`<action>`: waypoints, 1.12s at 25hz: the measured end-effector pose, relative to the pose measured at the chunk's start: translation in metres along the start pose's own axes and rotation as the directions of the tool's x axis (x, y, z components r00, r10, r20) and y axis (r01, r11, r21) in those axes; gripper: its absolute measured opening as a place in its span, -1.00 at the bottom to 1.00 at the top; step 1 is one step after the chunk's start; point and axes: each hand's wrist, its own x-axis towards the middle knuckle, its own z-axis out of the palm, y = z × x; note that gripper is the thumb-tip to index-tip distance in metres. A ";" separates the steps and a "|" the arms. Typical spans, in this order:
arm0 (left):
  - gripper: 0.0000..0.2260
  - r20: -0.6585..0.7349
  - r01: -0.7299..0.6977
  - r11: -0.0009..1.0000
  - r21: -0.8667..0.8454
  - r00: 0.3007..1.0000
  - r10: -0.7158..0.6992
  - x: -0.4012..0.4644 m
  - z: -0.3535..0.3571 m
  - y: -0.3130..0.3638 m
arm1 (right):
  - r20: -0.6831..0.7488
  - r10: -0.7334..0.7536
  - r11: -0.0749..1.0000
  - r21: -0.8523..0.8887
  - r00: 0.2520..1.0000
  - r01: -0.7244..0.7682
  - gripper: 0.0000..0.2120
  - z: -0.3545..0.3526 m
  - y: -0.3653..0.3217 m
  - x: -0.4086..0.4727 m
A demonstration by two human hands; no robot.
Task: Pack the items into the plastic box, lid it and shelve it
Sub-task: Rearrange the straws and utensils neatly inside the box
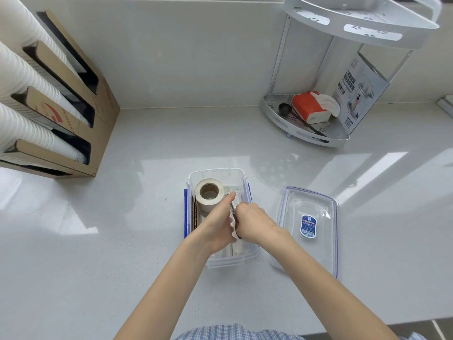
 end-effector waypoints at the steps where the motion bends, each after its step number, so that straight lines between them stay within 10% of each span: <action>1: -0.37 -0.002 0.002 1.000 -0.005 1.000 -0.002 -0.003 0.000 0.001 | -0.007 -0.006 1.000 -0.008 1.000 0.006 -0.90 0.000 0.001 0.000; 28: -0.72 -0.007 -0.385 0.715 0.584 0.878 0.479 -0.028 0.012 0.009 | -0.305 0.157 0.931 0.363 0.939 -0.038 -0.67 -0.010 0.098 -0.013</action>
